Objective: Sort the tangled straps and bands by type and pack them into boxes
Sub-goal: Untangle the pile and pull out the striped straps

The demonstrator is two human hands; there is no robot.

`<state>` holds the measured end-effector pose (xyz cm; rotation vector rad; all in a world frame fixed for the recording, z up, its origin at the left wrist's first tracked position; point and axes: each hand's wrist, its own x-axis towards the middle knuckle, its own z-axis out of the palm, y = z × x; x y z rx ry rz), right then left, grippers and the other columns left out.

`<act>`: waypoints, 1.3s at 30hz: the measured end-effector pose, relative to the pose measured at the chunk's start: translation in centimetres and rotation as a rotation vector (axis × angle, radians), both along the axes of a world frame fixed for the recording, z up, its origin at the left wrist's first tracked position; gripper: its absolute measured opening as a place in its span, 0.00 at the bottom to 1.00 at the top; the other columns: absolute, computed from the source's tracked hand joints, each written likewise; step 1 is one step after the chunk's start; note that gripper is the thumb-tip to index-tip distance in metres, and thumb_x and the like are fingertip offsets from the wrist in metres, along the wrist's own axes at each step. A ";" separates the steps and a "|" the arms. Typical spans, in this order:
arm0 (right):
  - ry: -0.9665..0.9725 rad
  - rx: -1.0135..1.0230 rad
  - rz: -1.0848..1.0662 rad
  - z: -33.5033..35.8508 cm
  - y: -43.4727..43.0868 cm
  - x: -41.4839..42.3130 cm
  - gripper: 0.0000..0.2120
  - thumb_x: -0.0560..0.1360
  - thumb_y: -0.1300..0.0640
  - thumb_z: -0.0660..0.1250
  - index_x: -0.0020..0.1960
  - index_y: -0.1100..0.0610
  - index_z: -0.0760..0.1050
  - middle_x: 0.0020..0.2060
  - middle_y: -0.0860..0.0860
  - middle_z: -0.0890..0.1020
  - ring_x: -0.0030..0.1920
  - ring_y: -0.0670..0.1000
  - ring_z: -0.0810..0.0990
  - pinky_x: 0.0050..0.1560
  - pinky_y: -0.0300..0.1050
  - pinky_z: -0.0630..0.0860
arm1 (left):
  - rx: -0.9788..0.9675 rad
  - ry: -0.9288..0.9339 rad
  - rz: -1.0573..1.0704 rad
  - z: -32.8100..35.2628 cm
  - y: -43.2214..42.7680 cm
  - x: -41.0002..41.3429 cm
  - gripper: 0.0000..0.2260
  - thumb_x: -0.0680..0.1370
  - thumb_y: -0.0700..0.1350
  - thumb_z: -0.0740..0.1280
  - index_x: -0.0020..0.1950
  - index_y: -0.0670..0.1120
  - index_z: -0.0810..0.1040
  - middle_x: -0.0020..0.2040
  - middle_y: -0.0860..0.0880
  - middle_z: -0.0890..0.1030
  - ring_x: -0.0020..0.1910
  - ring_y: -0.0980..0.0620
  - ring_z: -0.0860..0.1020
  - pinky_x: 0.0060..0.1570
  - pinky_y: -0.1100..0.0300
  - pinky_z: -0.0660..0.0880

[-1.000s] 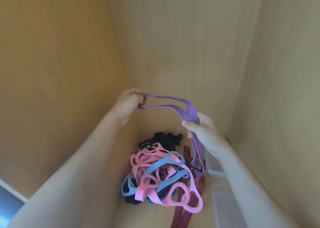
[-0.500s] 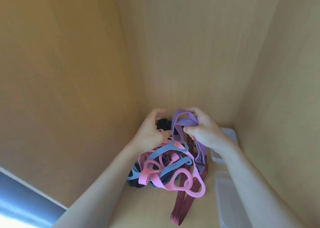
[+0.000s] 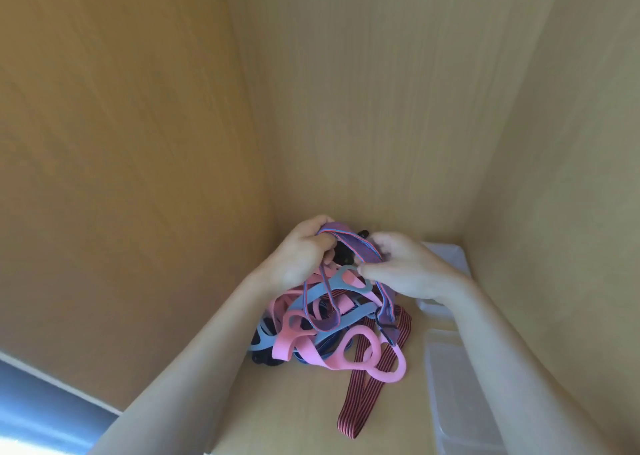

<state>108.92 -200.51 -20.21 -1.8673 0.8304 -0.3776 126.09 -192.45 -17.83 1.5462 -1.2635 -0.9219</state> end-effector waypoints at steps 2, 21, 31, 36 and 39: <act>0.042 0.000 0.043 -0.4 -0.4 -0.8 0.06 0.70 0.56 0.69 0.44 0.58 0.78 0.32 0.50 0.82 0.33 0.48 0.77 0.37 0.46 0.70 | 0.004 0.107 0.047 -0.2 0.1 0.5 0.11 0.80 0.28 0.54 0.51 0.37 0.73 0.34 0.46 0.65 0.32 0.49 0.64 0.37 0.54 0.63; -0.229 0.134 -0.241 0.0 2.1 5.4 0.05 0.70 0.52 0.79 0.38 0.49 0.84 0.34 0.49 0.85 0.35 0.47 0.82 0.43 0.48 0.79 | 0.051 0.323 -0.055 -4.1 2.9 -0.9 0.16 0.75 0.28 0.70 0.61 0.39 0.77 0.52 0.45 0.86 0.51 0.51 0.84 0.51 0.61 0.79; -0.272 0.322 -0.332 -2.3 1.7 4.1 0.16 0.67 0.46 0.80 0.39 0.60 0.84 0.34 0.53 0.83 0.35 0.48 0.77 0.41 0.46 0.75 | 0.240 0.379 -0.023 -6.7 4.8 -0.8 0.04 0.80 0.35 0.67 0.47 0.41 0.78 0.37 0.45 0.81 0.35 0.49 0.79 0.35 0.60 0.77; -0.127 0.375 -0.277 -6.0 2.5 2.5 0.07 0.71 0.52 0.79 0.36 0.53 0.87 0.35 0.54 0.87 0.36 0.49 0.84 0.40 0.38 0.79 | 0.387 0.219 -0.131 -8.7 7.1 1.3 0.03 0.79 0.36 0.68 0.48 0.42 0.76 0.37 0.46 0.81 0.37 0.46 0.78 0.40 0.56 0.77; -0.058 0.454 -0.268 -8.4 3.9 1.8 0.06 0.71 0.56 0.79 0.39 0.58 0.86 0.34 0.52 0.86 0.36 0.46 0.84 0.39 0.36 0.77 | 0.501 0.139 -0.162 -10.1 8.4 2.4 0.03 0.80 0.34 0.67 0.52 0.37 0.76 0.39 0.43 0.80 0.39 0.46 0.78 0.44 0.55 0.77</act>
